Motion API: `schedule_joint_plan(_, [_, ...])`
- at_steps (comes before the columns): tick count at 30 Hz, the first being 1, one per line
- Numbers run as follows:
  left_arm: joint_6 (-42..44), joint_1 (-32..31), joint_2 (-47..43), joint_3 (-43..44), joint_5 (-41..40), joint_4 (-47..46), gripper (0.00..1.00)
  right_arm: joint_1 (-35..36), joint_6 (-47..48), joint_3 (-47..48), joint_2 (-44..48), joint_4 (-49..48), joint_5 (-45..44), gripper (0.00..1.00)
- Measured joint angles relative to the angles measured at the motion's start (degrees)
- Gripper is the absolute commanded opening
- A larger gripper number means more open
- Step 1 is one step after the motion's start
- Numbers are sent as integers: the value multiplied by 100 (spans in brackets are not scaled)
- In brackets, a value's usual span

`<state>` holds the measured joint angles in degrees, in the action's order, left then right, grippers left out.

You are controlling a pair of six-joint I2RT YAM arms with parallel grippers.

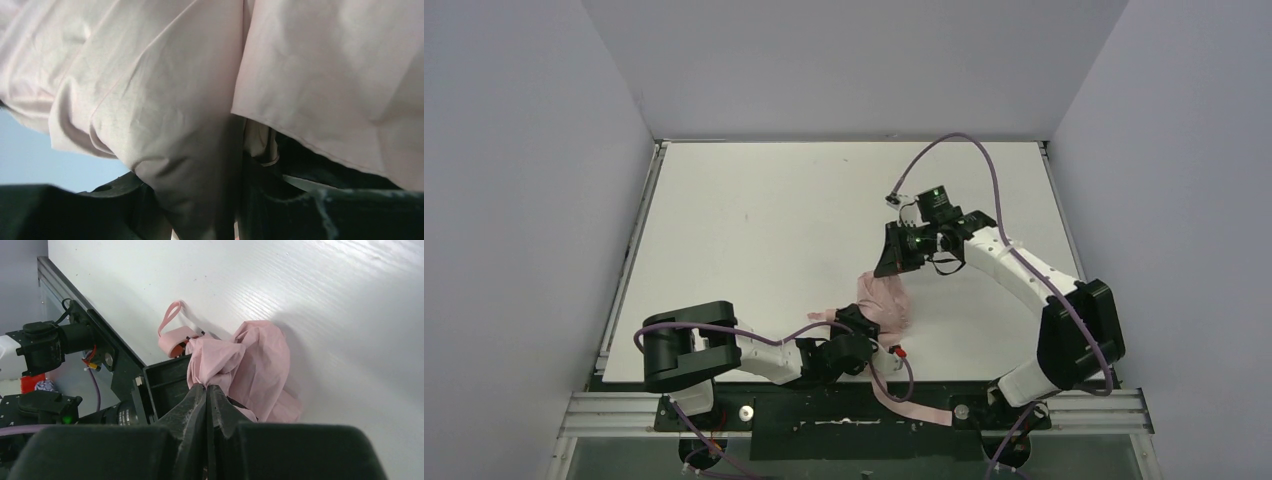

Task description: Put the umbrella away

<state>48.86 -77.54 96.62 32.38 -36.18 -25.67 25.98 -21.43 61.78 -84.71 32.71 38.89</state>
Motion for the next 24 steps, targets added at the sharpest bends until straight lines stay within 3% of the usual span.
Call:
schedule_joint_plan(8, [7,-33,83,0,-96,-13,0,726,363,645,-1182,-48,-638,1])
schedule_joint_plan(12, [9,-76,94,-4,-149,-15,0,743,396,632,-1626,-48,-1115,25])
schedule_joint_plan(18, [0,-164,94,-28,-153,-33,0,542,678,616,-1231,109,-1781,79])
schedule_joint_plan(24, [0,-188,94,-37,-151,-42,0,-575,1060,608,802,407,-1633,98])
